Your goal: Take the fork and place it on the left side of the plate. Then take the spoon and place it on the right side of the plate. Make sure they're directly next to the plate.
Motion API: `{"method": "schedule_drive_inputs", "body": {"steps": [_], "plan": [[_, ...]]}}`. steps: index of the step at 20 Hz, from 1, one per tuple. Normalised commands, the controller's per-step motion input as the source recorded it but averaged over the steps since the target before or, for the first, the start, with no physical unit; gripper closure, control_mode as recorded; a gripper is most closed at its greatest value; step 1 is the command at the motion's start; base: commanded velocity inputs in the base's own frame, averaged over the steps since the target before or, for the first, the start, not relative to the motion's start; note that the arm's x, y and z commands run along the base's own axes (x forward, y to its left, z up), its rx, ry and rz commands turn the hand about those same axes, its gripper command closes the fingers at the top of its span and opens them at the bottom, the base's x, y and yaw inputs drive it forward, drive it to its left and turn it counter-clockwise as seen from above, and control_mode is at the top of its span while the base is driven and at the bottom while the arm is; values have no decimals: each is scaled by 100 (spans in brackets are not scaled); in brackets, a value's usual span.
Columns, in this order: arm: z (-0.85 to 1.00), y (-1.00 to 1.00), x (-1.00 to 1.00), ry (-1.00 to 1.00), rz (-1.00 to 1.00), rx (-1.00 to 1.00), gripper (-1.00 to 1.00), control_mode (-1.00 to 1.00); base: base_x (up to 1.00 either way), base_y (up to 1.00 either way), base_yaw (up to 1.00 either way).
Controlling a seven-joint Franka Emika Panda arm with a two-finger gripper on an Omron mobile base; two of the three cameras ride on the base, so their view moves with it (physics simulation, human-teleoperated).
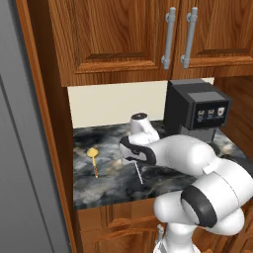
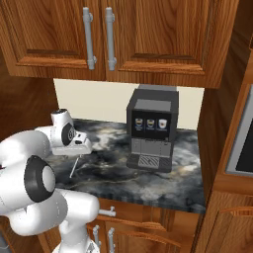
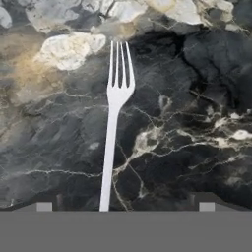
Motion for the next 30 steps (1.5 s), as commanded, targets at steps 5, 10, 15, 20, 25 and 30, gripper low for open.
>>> {"method": "schedule_drive_inputs", "body": {"steps": [5, 10, 15, 20, 25, 30], "plan": [[-35, 23, 0, 1, -3, 0, -100, -100, 0, 0, 0], [-16, 0, 0, 0, -7, 0, -100, -100, 0, 0, 0], [-18, 0, -4, -1, -7, 0, -100, -100, 0, 0, 0], [-19, -12, -7, -3, -5, 0, -100, -100, 0, 0, 0], [-14, -14, 0, -5, -1, 1, -100, -100, 0, 0, 0], [-23, -1, 0, -4, 0, 0, -100, -100, 0, 0, 0]]}}
